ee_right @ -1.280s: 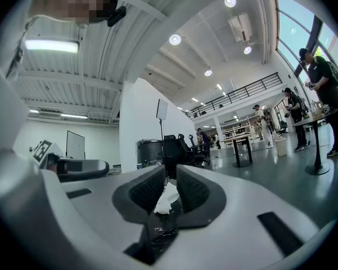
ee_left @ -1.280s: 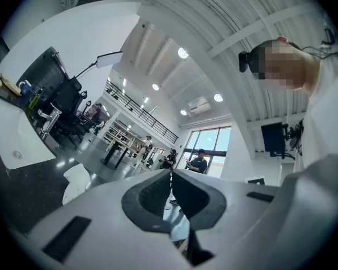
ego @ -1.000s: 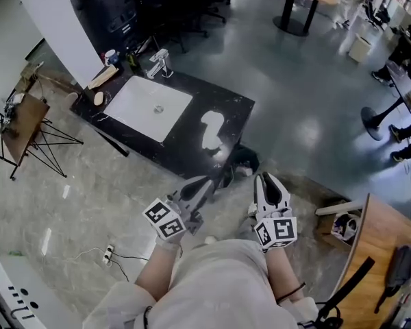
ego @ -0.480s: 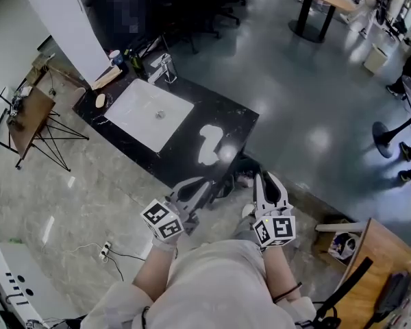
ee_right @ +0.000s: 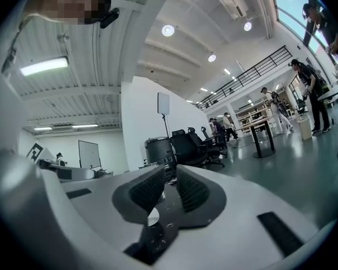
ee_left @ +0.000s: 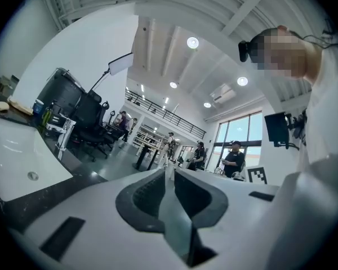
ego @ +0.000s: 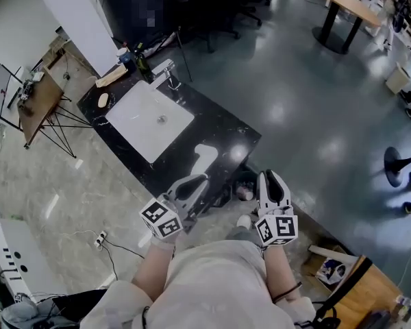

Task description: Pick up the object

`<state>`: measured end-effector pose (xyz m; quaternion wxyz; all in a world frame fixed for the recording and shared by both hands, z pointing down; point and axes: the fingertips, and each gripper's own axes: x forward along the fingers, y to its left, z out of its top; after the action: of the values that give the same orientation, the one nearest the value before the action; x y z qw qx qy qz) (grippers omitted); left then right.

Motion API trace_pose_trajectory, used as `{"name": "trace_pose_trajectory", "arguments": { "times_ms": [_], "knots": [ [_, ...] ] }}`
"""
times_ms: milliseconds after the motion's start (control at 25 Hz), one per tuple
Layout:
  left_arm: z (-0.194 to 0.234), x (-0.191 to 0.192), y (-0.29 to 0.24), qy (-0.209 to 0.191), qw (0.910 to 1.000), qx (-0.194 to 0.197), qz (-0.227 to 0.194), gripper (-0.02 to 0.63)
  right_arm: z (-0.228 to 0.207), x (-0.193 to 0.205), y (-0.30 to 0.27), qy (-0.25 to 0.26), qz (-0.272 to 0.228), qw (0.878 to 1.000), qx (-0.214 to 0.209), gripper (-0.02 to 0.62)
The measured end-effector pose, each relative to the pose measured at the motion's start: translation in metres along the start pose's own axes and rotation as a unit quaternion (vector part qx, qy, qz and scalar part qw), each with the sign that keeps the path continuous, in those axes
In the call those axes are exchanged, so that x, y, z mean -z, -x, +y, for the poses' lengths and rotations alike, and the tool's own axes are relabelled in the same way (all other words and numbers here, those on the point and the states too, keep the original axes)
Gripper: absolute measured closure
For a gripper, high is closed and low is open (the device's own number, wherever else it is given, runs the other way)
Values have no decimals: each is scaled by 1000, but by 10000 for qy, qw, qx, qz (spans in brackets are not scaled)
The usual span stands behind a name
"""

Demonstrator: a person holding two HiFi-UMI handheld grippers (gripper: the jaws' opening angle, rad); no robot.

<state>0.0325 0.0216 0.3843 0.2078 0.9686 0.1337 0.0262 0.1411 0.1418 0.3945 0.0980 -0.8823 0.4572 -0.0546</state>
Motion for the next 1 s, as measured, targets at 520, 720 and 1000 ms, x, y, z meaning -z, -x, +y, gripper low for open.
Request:
{"name": "trace_pose_trajectory", "arguments": {
  "times_ms": [520, 720, 1000],
  "knots": [
    [38, -1, -43, -68, 9903, -1385, -68, 433, -59, -1, -83, -347, 336, 9944, -943, 515],
    [49, 2, -32, -147, 9800, -1982, -118, 398, -56, 11, -107, -403, 555, 9880, -1384, 515],
    [61, 27, 7, 135, 9672, -2535, 37, 302, -24, 35, -128, -356, 899, 9784, -1827, 515]
  ]
}}
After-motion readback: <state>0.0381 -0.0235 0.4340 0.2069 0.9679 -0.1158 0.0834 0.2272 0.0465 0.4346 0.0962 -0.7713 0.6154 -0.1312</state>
